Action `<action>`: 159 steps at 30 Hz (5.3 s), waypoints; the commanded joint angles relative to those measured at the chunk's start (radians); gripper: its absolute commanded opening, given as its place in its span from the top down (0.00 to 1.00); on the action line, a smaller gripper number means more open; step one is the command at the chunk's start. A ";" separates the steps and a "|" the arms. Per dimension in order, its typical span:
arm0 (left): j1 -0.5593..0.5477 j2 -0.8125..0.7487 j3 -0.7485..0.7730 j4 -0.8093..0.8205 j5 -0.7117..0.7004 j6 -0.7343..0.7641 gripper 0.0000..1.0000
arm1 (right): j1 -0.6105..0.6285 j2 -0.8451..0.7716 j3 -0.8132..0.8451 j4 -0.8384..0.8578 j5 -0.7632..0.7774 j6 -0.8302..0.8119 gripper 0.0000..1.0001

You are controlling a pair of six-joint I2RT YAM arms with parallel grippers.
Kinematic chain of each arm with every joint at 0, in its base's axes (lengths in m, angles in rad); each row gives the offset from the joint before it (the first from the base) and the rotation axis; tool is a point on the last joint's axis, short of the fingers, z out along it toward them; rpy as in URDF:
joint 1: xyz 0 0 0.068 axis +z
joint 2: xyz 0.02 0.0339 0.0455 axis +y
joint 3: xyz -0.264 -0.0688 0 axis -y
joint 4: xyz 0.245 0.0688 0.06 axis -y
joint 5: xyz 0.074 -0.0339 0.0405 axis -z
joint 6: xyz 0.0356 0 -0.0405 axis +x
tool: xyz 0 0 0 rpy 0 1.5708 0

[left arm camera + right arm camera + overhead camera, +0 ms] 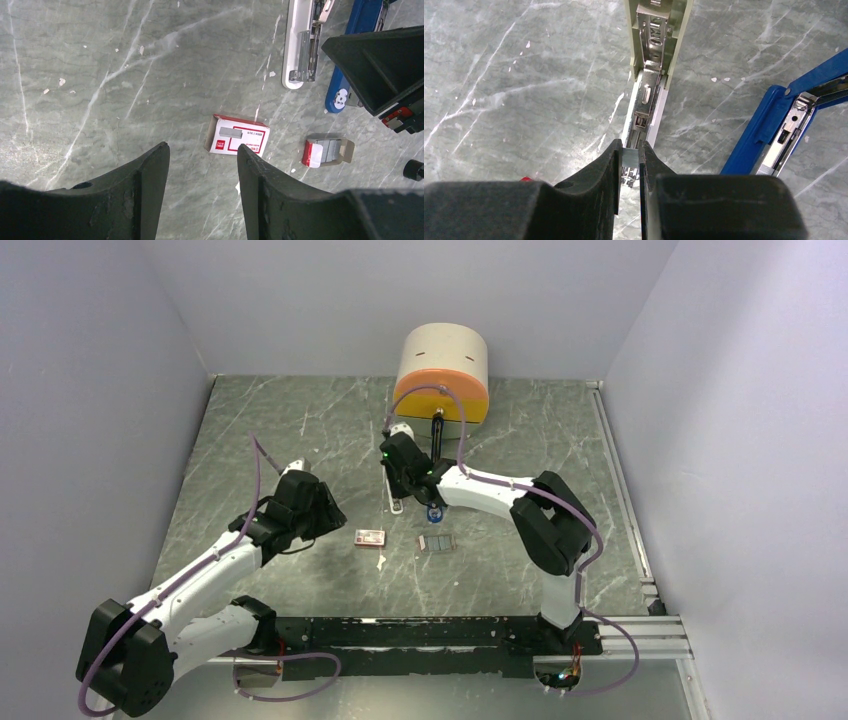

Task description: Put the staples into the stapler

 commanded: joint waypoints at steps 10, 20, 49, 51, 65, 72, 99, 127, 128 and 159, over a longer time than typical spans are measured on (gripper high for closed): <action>0.012 -0.011 -0.006 0.026 0.011 0.011 0.43 | 0.005 0.035 0.020 -0.006 0.022 0.011 0.82; 0.013 -0.010 -0.012 0.029 0.012 0.010 0.43 | 0.007 0.046 0.020 -0.005 0.006 0.016 0.82; 0.017 -0.031 -0.026 0.020 0.009 0.008 0.43 | 0.024 0.027 0.034 -0.023 0.048 0.033 0.82; 0.016 -0.031 -0.026 0.020 0.011 0.009 0.43 | 0.025 0.032 0.031 -0.023 0.049 0.035 0.82; 0.018 -0.037 -0.029 0.016 0.009 0.010 0.43 | 0.037 0.039 -0.006 -0.017 0.061 0.048 0.82; 0.018 -0.038 -0.030 0.014 0.008 0.008 0.43 | 0.037 0.047 0.002 -0.036 0.084 0.065 0.82; 0.018 -0.030 -0.019 0.019 0.011 0.015 0.43 | 0.038 0.017 0.056 -0.066 0.079 0.086 0.65; 0.020 -0.111 -0.064 0.052 0.093 -0.042 0.28 | -0.050 0.052 0.311 -0.114 0.019 -0.060 0.28; 0.020 -0.116 -0.067 0.054 0.097 -0.047 0.27 | -0.053 0.068 0.333 -0.121 0.023 -0.068 0.28; 0.019 0.099 -0.054 0.347 0.233 -0.068 0.30 | -0.071 0.144 0.395 -0.152 0.059 -0.053 0.75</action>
